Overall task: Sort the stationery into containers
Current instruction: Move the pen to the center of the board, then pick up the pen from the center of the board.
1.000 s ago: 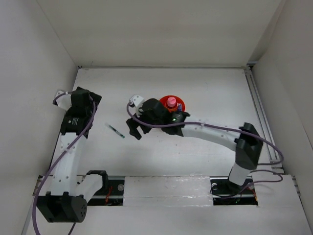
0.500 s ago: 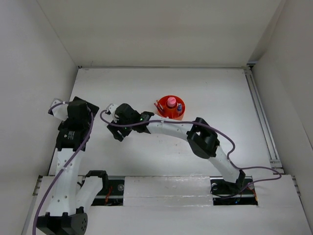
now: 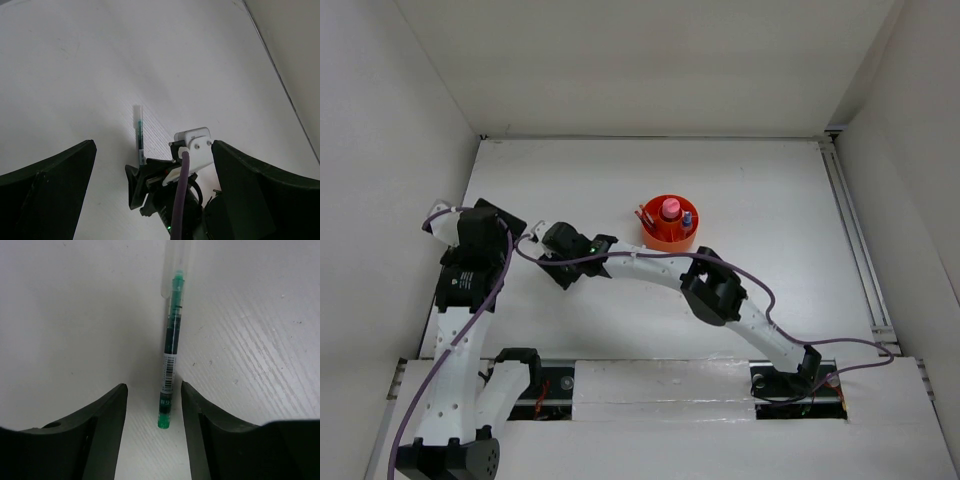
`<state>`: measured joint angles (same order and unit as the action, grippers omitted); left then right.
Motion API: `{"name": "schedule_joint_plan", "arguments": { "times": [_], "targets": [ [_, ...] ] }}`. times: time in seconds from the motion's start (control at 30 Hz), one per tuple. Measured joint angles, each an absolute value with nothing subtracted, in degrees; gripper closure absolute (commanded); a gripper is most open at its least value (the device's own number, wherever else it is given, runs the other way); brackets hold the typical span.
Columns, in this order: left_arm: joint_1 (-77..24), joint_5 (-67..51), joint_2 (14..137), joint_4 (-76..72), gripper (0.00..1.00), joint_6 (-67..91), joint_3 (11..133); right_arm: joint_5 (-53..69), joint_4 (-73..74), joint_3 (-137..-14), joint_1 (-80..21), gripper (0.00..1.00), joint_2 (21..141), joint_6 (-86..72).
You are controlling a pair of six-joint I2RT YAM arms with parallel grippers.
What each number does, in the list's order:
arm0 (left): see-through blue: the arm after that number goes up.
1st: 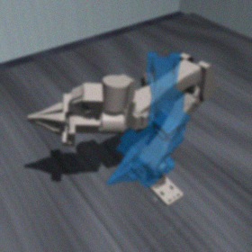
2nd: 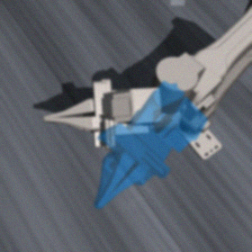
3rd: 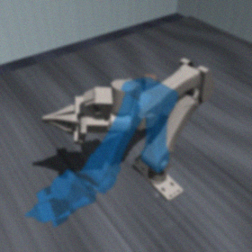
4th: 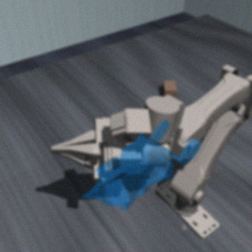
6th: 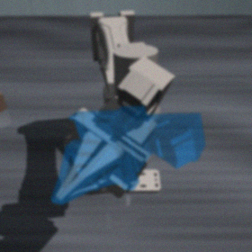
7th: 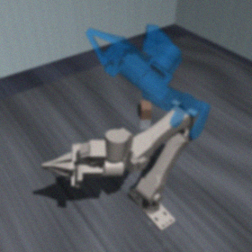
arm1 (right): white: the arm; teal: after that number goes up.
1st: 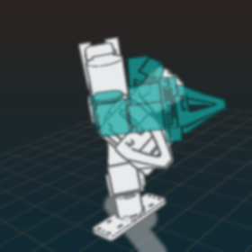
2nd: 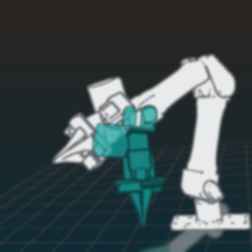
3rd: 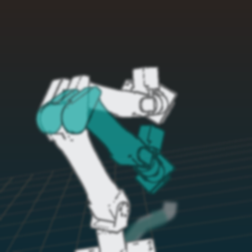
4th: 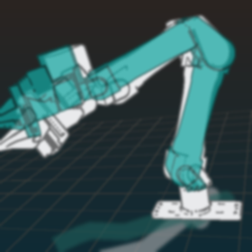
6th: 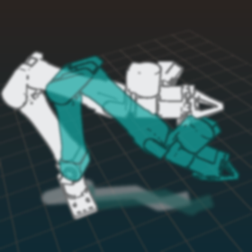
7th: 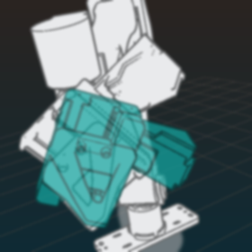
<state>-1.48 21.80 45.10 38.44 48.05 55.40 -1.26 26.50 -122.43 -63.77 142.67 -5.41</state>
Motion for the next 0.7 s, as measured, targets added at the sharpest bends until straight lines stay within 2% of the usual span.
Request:
{"name": "schedule_joint_plan", "arguments": {
  "times": [0.13, 0.17, 0.2, 0.37, 0.4, 0.43, 0.57, 0.7],
  "targets": [
    [-1.5, 21.0, 44.8, 38.3, 0.00, 47.8, 54.7, -3.1, 27.9, -124.9, -63.9, 0.60, 143.8, -5.4],
    [-1.5, 20.9, 44.8, 38.2, 0.00, 47.7, 54.6, -3.4, 28.2, -125.2, -63.9, 0.68, 144.1, -5.3],
    [-1.5, 20.7, 44.8, 38.0, 0.00, 47.6, 54.4, -3.8, 28.2, -125.3, -63.9, 0.71, 144.4, -5.2],
    [-1.5, 20.1, 44.8, 37.5, 0.00, 47.2, 54.0, -5.4, 28.5, -125.4, -63.9, 0.85, 144.5, -5.4],
    [-1.5, 20.0, 44.8, 37.5, 0.00, 47.2, 54.0, -5.7, 28.4, -125.3, -64.1, 0.94, 144.5, -5.4],
    [-1.5, 19.9, 44.8, 37.5, 0.00, 47.0, 54.0, -6.1, 28.2, -125.1, -64.2, 0.98, 144.5, -5.3],
    [-1.5, 19.7, 44.6, 36.6, 0.00, 46.6, 54.0, -7.1, 26.3, -121.9, -64.2, 1.00, 142.9, -5.8],
    [-1.5, 17.8, 44.5, 34.9, 0.00, 45.1, 53.7, -6.5, 21.2, -110.2, -63.9, 1.00, 136.2, -6.9]
  ]
}}
